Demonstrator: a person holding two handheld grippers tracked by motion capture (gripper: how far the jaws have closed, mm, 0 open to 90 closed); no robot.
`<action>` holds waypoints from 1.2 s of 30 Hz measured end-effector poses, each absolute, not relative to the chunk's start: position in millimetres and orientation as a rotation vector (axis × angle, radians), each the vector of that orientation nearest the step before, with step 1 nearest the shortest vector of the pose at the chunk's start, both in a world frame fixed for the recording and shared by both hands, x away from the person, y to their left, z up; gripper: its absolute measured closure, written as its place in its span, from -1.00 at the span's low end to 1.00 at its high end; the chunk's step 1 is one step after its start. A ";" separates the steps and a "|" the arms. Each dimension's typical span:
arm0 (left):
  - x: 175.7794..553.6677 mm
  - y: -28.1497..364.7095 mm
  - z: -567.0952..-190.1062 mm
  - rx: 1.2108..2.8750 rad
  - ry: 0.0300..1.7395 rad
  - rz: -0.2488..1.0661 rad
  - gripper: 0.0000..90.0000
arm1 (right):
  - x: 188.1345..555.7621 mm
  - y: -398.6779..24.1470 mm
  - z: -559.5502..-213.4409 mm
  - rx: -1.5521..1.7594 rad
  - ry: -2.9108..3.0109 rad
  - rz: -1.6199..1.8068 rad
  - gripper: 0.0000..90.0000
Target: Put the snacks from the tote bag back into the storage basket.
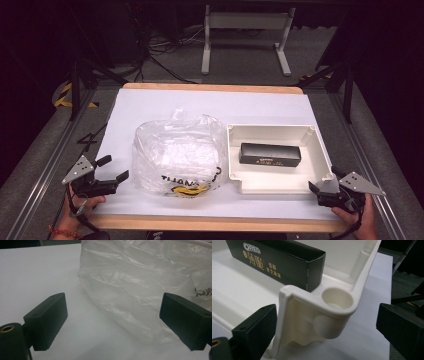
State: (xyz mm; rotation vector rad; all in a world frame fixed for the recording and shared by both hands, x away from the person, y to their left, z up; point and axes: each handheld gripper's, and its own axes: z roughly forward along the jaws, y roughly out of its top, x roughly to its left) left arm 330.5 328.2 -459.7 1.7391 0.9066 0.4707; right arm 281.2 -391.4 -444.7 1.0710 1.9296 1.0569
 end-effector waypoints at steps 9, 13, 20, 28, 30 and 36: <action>331.3 327.6 -459.9 1.739 0.912 0.467 -0.80 | 280.9 -392.2 -444.7 1.077 1.925 1.070 -0.90; 331.3 327.5 -459.8 1.741 0.913 0.469 -0.80 | 281.0 -391.7 -444.6 1.071 1.929 1.058 -0.89; 331.6 327.5 -459.8 1.741 0.917 0.467 -0.81 | 281.0 -391.4 -444.8 1.070 1.929 1.059 -0.90; 332.2 326.9 -459.8 1.744 0.923 0.470 -0.81 | 280.4 -391.4 -444.5 1.068 1.929 1.055 -0.90; 332.1 327.1 -459.8 1.745 0.922 0.469 -0.81 | 280.6 -391.5 -444.6 1.067 1.932 1.062 -0.90; 332.6 327.0 -459.8 1.745 0.924 0.469 -0.81 | 280.9 -391.3 -444.8 1.068 1.931 1.061 -0.89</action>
